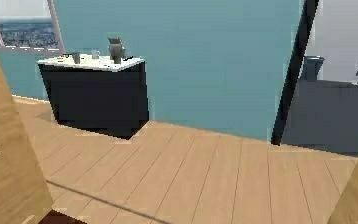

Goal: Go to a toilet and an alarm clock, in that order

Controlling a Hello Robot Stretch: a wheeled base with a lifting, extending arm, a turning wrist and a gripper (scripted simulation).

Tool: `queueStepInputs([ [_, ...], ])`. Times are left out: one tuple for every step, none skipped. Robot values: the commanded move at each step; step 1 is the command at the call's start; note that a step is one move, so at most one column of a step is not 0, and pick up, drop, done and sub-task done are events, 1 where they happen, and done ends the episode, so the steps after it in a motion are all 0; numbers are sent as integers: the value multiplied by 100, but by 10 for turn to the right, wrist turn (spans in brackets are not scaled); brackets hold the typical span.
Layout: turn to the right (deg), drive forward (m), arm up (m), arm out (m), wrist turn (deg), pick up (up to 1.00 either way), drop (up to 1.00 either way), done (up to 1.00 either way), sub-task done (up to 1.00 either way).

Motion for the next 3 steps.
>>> queueStepInputs([
  [-450,0,0,0,0,0,0,0,0],
  [-300,0,0,0,0,0,0,0,0],
  [0,5,0,0,0,0,0,0,0],
])
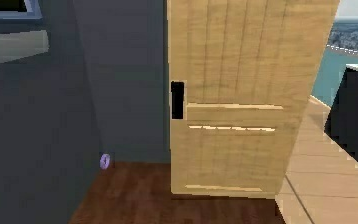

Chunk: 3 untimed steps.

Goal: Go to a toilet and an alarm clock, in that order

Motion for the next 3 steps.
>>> queueStepInputs([
  [-450,0,0,0,0,0,0,0,0],
  [-450,0,0,0,0,0,0,0,0],
  [-180,0,0,0,0,0,0,0,0],
])
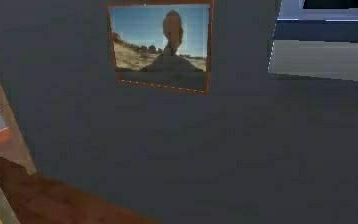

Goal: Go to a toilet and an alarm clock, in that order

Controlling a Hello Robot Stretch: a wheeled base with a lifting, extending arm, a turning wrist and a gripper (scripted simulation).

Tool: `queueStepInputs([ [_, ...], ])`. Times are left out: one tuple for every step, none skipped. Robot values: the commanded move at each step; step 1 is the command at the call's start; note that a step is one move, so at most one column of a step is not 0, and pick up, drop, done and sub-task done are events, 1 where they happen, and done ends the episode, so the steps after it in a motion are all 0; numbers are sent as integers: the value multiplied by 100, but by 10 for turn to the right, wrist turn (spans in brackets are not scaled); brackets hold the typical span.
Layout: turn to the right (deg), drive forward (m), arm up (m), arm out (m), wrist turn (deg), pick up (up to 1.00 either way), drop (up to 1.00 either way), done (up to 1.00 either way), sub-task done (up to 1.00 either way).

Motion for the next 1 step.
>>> queueStepInputs([
  [0,45,0,0,0,0,0,0,0],
])
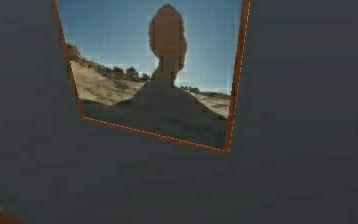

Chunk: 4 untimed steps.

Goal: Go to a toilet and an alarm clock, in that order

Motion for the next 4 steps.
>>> queueStepInputs([
  [-450,0,0,0,0,0,0,0,0],
  [-150,0,0,0,0,0,0,0,0],
  [0,30,0,0,0,0,0,0,0],
  [0,100,0,0,0,0,0,0,0],
])
